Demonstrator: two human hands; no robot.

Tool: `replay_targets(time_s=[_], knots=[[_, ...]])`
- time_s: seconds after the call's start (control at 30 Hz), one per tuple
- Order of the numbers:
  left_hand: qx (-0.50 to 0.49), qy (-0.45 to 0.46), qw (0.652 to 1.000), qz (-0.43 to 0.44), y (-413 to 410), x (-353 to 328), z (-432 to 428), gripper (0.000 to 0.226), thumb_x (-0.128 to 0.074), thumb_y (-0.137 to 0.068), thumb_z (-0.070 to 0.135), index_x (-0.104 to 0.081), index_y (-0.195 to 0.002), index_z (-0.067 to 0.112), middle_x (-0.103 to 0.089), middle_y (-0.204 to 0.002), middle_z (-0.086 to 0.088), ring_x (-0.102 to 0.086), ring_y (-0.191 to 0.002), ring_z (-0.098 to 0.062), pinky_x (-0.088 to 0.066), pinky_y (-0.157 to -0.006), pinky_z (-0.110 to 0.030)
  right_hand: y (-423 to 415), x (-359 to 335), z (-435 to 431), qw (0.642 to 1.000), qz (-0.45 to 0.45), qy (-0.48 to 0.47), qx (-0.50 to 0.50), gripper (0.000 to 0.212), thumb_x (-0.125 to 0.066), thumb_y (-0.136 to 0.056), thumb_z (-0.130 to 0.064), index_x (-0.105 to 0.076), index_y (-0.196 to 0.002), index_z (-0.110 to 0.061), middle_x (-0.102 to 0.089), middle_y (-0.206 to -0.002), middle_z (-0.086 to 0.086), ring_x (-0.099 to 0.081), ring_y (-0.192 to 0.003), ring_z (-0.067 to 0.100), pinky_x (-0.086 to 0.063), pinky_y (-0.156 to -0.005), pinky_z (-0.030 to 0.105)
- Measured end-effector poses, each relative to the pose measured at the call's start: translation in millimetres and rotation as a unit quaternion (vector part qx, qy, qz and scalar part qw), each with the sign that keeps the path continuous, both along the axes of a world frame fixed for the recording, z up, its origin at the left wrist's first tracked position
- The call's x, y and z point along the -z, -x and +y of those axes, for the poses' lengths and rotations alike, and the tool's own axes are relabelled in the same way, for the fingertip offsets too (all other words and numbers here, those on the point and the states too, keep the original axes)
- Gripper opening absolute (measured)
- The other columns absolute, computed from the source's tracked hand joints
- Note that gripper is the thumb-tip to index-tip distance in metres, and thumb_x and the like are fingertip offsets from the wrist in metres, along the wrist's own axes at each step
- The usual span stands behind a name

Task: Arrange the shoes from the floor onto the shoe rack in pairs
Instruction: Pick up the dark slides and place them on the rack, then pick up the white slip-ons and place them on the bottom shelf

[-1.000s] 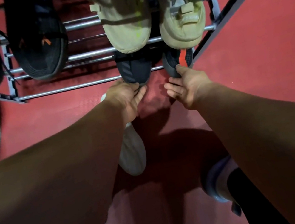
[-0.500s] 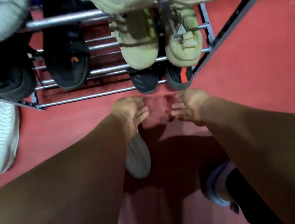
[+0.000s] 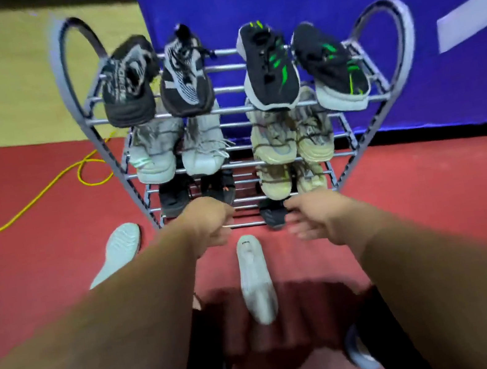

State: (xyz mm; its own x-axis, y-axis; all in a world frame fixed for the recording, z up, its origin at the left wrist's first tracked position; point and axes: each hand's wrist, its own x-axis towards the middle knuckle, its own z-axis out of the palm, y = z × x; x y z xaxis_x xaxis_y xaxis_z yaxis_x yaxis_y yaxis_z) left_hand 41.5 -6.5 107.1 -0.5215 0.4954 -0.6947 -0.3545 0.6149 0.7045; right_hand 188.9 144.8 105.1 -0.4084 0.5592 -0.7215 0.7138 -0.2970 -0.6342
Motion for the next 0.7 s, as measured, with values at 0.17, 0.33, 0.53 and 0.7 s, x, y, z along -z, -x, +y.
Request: replay_targets(time_s=[0.17, 0.33, 0.53, 0.7], knots=[[-0.006, -0.044, 0.998, 0.037, -14.5, -71.7, -28.2, 0.017, -0.053, -0.096, 0.015, -0.059, -0.08, 0.012, -0.059, -0.077, -0.004, -0.051, -0.051, -0.012, -0.052, -0.055, -0.027, -11.3, -80.8, -37.1, 0.998, 0.054, -0.028, -0.014, 0.015, -0.059, -0.1, -0.029, -0.063, -0.096, -0.016, -0.066, -0.1, 0.006, -0.067, -0.082, 0.026, -0.056, -0.065, 0.031], [-0.016, -0.042, 0.996, 0.077, -21.7, -94.6, -37.5, 0.014, -0.055, -0.095, 0.019, -0.061, -0.084, 0.012, -0.064, -0.081, -0.005, -0.058, -0.065, -0.017, -0.055, -0.061, -0.03, -24.9, -111.8, -44.3, 0.995, 0.089, -0.048, -0.014, 0.023, -0.061, -0.1, -0.03, -0.065, -0.113, -0.013, -0.069, -0.1, 0.005, -0.071, -0.082, 0.025, -0.061, -0.077, 0.037], [-0.008, -0.04, 0.995, 0.091, -41.2, -107.8, -40.1, 0.008, -0.054, -0.097, 0.015, -0.059, -0.092, 0.01, -0.061, -0.081, -0.008, -0.051, -0.063, -0.018, -0.048, -0.056, -0.027, -47.0, -120.7, -43.7, 0.993, 0.111, -0.037, -0.028, 0.021, -0.058, -0.101, -0.03, -0.063, -0.116, -0.016, -0.067, -0.101, 0.005, -0.072, -0.084, 0.025, -0.061, -0.084, 0.039], [-0.006, -0.039, 0.992, 0.121, -45.7, -114.8, -36.5, 0.01, -0.054, -0.098, 0.015, -0.062, -0.101, 0.009, -0.065, -0.091, -0.011, -0.059, -0.069, -0.02, -0.054, -0.061, -0.03, -49.4, -113.6, -34.9, 0.993, 0.109, -0.035, -0.029, 0.026, -0.06, -0.099, -0.032, -0.064, -0.118, -0.014, -0.07, -0.103, 0.004, -0.074, -0.085, 0.024, -0.063, -0.077, 0.036]])
